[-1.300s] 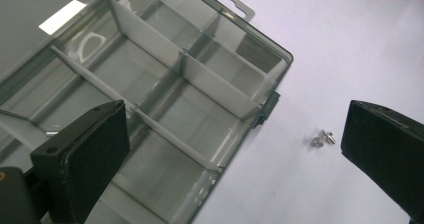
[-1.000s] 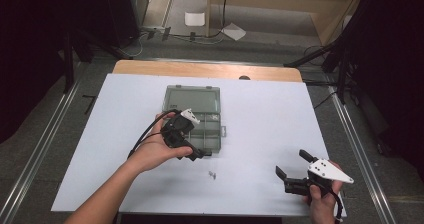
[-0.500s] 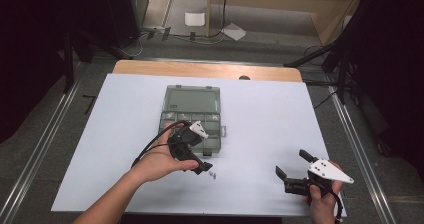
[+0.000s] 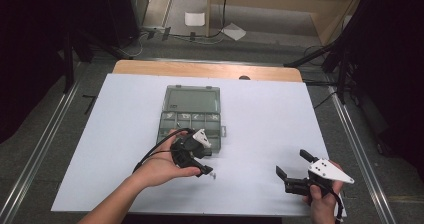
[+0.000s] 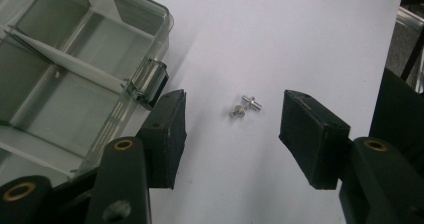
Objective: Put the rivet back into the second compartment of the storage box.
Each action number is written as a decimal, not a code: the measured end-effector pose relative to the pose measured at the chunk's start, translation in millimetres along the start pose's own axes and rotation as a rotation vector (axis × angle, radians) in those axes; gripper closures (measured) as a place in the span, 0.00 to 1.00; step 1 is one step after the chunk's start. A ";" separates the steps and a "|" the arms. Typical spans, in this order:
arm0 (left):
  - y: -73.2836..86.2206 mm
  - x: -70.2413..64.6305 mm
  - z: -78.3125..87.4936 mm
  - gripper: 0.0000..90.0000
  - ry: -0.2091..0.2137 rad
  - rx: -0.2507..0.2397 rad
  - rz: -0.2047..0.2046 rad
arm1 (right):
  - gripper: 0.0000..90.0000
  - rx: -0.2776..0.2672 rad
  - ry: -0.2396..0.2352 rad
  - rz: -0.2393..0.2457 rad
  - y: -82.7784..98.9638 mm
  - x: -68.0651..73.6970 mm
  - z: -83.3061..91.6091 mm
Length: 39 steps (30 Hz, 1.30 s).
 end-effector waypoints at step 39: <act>6.0 1.9 -41.1 0.81 0.096 0.105 -0.031 | 0.00 0.005 0.003 0.010 0.9 0.4 -1.1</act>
Point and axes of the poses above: each handheld gripper's, and its own axes: z roughly backward along the jaws, y roughly out of its underside, x roughly to its left, the point moved 7 cm from there along -z, roughly forward along the jaws, and after that the axes turned 4 degrees about -z, right-handed, at the moved point
